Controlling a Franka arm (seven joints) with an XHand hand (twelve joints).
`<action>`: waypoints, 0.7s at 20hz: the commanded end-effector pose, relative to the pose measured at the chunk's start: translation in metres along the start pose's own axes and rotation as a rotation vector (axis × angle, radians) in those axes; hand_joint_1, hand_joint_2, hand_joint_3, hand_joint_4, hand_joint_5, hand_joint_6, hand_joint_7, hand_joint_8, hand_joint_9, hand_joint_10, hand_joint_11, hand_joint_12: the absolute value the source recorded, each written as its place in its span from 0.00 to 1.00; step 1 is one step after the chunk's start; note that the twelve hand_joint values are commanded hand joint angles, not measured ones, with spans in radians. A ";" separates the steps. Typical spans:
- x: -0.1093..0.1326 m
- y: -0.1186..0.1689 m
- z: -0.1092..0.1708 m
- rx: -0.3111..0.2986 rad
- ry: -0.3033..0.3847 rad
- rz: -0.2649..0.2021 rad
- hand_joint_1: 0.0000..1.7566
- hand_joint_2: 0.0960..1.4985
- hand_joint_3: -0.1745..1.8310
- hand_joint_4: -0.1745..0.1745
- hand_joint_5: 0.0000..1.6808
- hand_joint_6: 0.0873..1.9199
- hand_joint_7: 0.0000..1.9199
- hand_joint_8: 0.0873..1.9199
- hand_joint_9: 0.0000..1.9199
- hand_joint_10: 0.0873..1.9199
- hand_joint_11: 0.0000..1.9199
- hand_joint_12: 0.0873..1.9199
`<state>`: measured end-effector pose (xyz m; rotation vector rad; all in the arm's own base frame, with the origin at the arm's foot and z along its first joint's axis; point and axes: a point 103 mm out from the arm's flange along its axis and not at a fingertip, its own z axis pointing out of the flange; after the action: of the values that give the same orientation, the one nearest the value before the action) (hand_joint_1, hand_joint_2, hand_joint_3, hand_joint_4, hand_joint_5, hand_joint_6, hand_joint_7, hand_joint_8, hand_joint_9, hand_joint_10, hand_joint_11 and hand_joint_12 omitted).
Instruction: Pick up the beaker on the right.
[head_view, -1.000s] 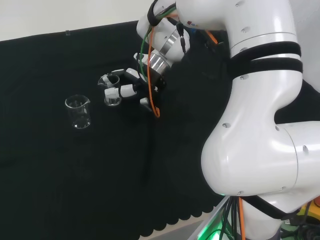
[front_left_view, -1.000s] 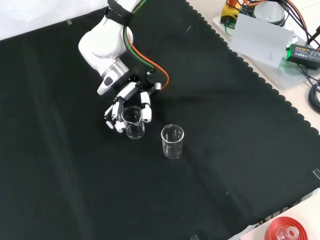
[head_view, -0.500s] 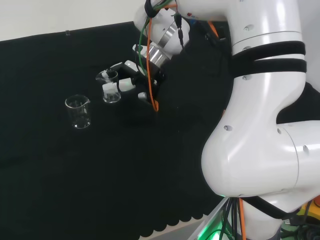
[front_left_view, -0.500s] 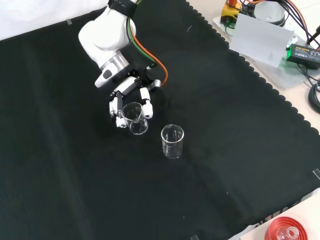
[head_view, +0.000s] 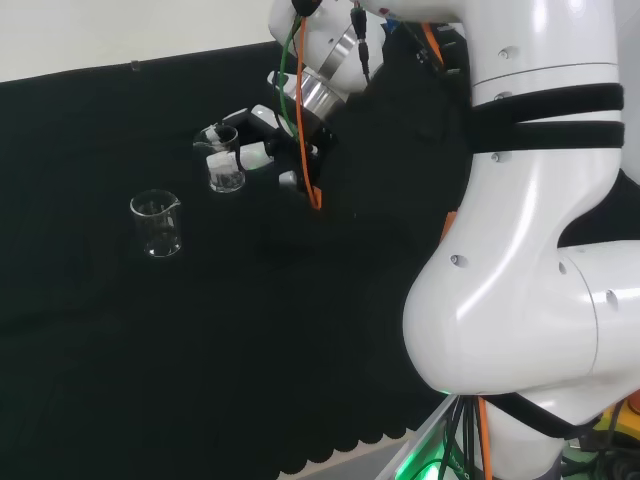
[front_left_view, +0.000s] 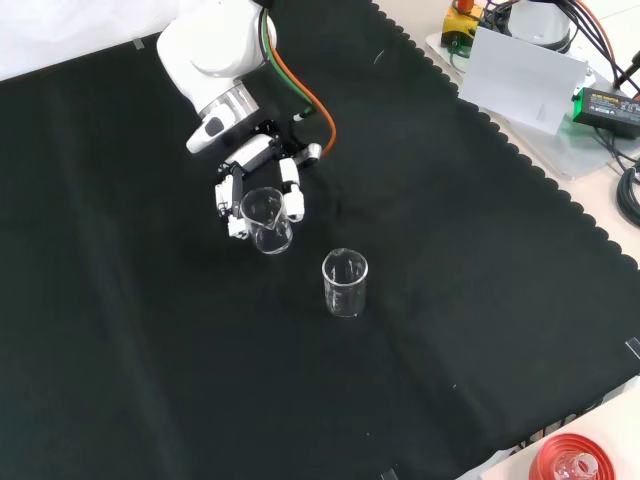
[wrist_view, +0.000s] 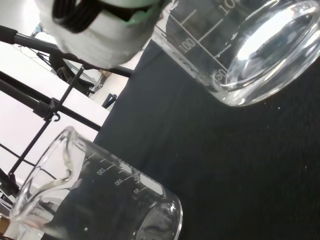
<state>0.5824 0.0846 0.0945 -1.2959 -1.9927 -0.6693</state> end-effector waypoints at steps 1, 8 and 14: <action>0.007 -0.008 -0.007 0.005 -0.021 -0.006 0.75 0.66 0.00 0.00 0.88 0.01 0.81 0.00 0.81 0.01 0.49 0.50; 0.021 -0.019 -0.020 0.024 -0.057 -0.022 0.75 0.66 0.00 0.00 0.88 0.00 0.81 0.00 0.83 0.01 0.51 0.50; 0.034 -0.028 -0.029 0.029 -0.062 -0.026 0.77 0.65 0.00 0.00 0.88 0.00 0.82 0.00 0.82 0.00 0.52 0.48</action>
<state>0.5638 0.0755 0.1278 -1.2940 -2.0530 -0.6336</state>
